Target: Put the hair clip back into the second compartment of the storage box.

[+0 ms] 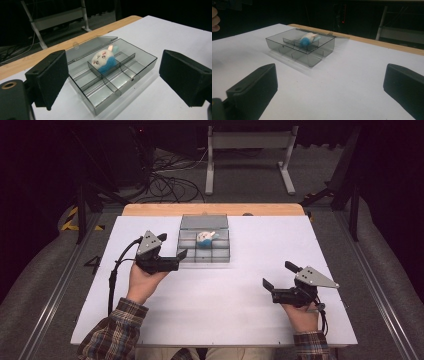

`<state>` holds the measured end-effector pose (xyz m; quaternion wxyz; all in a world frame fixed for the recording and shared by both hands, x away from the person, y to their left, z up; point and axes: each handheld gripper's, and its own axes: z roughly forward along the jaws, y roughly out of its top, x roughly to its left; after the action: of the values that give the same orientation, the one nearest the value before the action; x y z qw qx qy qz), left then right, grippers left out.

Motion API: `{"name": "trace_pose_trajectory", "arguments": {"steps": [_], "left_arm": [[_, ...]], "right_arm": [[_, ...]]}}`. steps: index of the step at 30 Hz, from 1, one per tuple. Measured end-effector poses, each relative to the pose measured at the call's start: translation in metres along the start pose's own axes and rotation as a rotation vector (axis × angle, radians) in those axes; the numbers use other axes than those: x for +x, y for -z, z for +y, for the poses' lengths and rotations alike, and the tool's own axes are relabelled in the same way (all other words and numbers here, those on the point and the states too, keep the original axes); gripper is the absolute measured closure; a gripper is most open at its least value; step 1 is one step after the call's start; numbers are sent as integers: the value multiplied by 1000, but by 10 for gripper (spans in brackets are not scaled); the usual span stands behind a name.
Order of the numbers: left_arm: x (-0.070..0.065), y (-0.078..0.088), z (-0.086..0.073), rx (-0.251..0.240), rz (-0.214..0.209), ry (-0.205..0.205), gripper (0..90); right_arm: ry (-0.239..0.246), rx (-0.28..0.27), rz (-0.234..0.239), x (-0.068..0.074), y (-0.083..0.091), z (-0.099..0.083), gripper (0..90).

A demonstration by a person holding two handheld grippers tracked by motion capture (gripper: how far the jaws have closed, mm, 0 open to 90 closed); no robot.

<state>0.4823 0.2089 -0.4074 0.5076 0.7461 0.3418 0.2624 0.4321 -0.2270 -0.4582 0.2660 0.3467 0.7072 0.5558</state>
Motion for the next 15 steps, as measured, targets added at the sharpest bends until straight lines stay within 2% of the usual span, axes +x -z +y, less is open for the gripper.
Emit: {"name": "trace_pose_trajectory", "arguments": {"steps": [15], "left_arm": [[2, 16, -11, -10, 19, -7, 81]], "right_arm": [[-1, -2, -2, -1, 1, 0, 2]]}}
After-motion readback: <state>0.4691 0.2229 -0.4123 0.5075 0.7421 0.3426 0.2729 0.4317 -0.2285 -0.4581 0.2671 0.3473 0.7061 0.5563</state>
